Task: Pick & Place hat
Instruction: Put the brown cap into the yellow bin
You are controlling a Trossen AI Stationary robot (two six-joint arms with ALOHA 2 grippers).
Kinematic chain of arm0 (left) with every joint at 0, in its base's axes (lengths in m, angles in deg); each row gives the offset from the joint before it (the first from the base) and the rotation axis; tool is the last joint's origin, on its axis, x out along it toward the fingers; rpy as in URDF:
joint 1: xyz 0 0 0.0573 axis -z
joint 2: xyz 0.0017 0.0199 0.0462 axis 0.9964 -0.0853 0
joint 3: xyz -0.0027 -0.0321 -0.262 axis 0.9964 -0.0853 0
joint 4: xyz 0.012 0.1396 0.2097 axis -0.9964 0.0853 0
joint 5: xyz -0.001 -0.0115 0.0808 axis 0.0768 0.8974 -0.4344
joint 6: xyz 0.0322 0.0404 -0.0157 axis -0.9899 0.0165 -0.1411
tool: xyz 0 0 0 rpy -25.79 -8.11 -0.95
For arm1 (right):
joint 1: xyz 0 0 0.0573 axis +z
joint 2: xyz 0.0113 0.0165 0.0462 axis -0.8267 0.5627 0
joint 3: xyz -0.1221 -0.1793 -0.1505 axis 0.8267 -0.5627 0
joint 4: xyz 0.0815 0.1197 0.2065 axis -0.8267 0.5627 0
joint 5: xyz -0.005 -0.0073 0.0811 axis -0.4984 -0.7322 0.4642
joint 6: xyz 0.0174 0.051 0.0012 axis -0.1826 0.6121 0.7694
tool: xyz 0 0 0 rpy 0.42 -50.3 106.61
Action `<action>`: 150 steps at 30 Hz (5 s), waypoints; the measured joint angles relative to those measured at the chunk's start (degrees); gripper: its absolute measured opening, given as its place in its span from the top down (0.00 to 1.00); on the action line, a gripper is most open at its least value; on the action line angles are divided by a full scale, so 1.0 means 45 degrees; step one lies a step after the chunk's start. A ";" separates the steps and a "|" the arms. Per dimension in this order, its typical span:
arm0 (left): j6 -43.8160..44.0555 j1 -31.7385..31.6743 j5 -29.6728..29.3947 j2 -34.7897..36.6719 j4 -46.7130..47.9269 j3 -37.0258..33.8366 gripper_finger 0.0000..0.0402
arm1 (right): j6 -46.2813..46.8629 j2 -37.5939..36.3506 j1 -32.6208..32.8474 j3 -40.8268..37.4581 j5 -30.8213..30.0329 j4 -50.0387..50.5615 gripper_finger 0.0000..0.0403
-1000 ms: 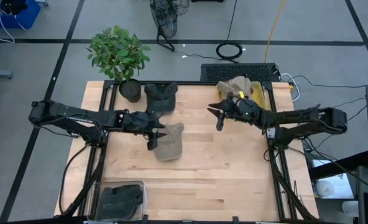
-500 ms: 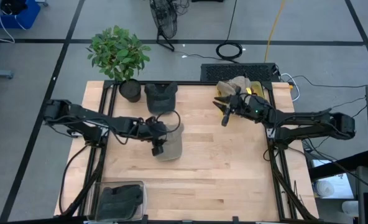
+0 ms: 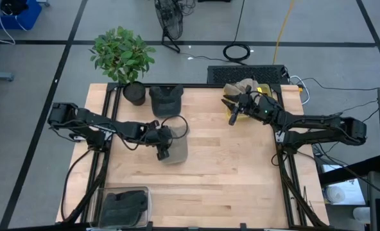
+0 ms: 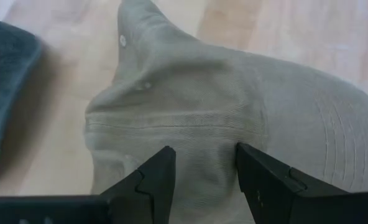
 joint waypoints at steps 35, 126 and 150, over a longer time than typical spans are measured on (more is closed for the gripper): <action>-0.1935 -0.0449 0.1892 0.0000 -0.1566 -0.0005 0.96 | -0.0201 0.0005 0.0005 -0.0004 0.0010 0.0311 0.82; -0.3869 -0.0071 0.3967 -0.9321 -0.5039 0.9884 0.90 | 0.1196 -0.5042 0.3303 -0.1790 0.3769 0.9443 0.82; -0.4060 -0.0033 0.1635 -0.5707 0.1382 0.9879 0.79 | 0.0802 -0.1783 0.4781 -0.2467 0.3320 0.5346 0.55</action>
